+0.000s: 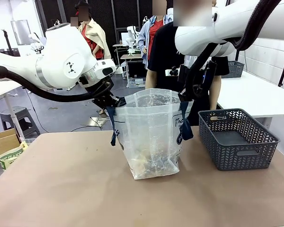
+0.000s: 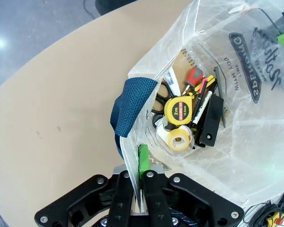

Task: Transfer purchased items from the store into the shopping bag.
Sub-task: Move the Reusable shopping bag to the right side of the table.

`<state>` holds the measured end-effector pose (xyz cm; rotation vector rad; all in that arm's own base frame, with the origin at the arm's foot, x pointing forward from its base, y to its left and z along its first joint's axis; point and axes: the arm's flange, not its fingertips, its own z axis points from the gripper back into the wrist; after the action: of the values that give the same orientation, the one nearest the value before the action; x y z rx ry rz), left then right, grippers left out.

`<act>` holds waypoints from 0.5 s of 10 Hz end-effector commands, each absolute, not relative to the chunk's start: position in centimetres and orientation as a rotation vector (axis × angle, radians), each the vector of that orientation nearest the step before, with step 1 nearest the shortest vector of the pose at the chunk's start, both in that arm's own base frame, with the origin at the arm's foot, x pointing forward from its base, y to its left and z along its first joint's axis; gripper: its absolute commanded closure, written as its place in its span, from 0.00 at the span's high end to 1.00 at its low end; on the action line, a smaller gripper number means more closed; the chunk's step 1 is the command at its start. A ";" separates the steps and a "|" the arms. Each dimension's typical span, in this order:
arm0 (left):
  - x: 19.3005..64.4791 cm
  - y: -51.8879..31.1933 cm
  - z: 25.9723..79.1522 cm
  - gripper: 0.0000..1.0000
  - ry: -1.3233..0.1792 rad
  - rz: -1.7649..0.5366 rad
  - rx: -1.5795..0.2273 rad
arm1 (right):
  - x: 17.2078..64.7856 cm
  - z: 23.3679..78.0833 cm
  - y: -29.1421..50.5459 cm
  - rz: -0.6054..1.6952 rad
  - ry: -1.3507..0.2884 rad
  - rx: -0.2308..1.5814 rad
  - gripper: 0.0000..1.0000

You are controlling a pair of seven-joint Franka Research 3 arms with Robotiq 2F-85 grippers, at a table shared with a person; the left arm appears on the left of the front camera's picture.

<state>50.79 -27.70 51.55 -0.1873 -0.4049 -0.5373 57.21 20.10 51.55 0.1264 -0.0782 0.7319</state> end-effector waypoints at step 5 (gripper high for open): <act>50.8 -27.6 51.6 0.00 -0.407 -0.531 -0.181 | 57.2 51.5 20.0 0.728 -0.078 0.126 0.00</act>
<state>50.79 -27.70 51.55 -0.1873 -0.4049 -0.5373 57.21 20.10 51.55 0.1264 -0.0782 0.7318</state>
